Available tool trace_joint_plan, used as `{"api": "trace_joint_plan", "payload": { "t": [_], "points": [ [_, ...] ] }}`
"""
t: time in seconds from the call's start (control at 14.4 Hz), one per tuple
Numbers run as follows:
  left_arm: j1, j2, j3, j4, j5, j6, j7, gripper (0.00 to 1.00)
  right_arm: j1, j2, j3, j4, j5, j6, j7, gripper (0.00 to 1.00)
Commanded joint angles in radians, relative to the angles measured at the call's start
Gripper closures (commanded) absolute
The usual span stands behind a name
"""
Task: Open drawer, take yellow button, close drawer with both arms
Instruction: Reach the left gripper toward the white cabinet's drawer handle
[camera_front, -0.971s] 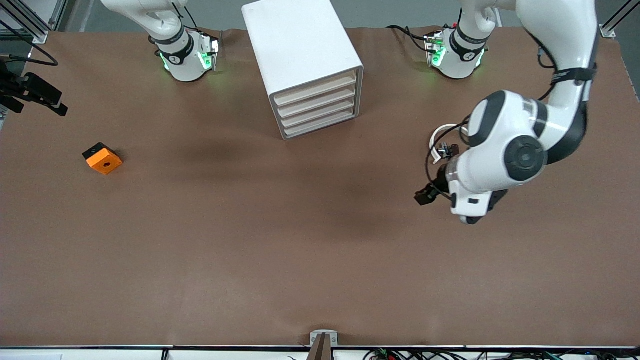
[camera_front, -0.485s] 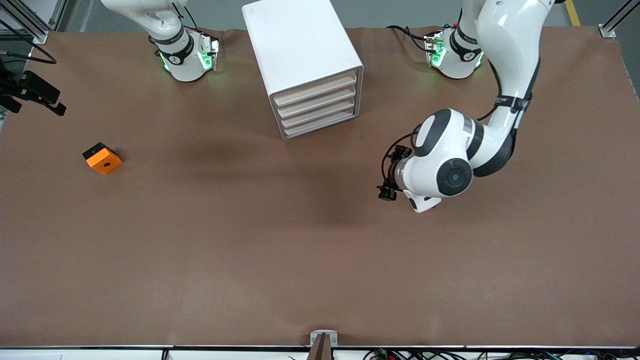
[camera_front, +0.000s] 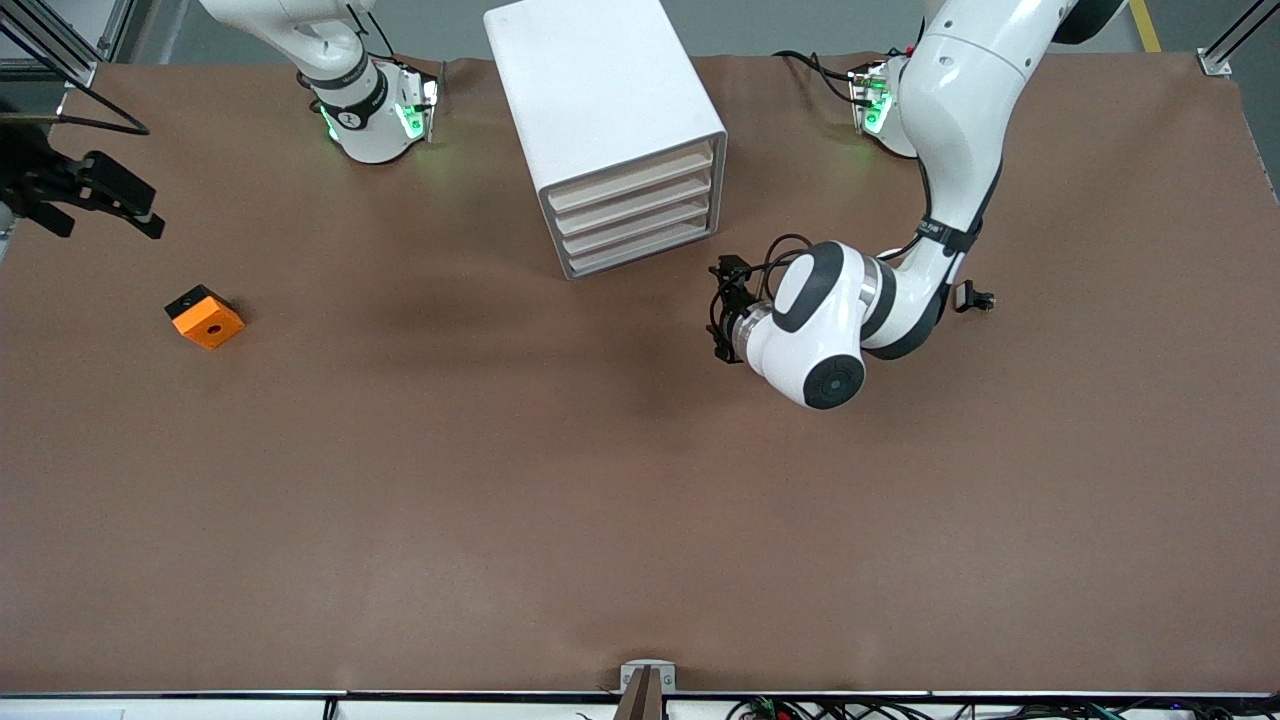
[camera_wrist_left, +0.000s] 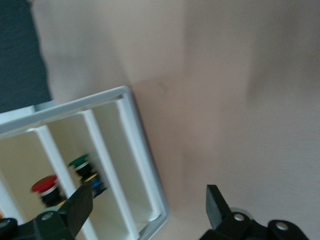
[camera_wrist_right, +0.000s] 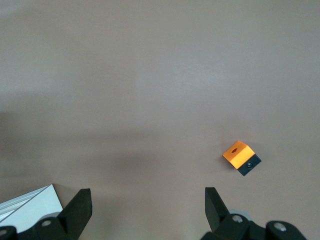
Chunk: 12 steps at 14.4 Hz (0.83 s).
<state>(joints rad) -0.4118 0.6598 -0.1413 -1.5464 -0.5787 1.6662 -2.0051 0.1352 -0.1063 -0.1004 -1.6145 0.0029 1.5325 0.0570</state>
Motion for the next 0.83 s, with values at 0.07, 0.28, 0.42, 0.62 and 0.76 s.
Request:
{"api": "trace_joint_plan", "payload": {
  "t": [0.07,0.28,0.42,0.62,0.76],
  "points": [
    [0.018,0.003,-0.001,0.019,-0.122,-0.159,-0.021,0.0,0.03,0.039,-0.004,0.047,0.0,-0.009,0.015,0.0],
    [0.018,0.014,-0.001,0.017,-0.22,-0.233,-0.078,0.0,0.033,0.085,-0.004,0.106,0.031,-0.011,0.067,0.0],
    [0.008,0.03,-0.003,0.02,-0.233,-0.24,-0.153,0.08,0.056,0.094,-0.004,0.111,0.031,-0.009,0.084,0.0],
    [-0.013,0.046,-0.003,0.02,-0.294,-0.241,-0.199,0.15,0.093,0.114,-0.004,0.111,0.031,-0.006,0.13,0.0],
    [-0.021,0.047,-0.003,0.02,-0.319,-0.247,-0.231,0.21,0.141,0.128,-0.004,0.111,0.028,-0.005,0.231,0.0]
  ]
}}
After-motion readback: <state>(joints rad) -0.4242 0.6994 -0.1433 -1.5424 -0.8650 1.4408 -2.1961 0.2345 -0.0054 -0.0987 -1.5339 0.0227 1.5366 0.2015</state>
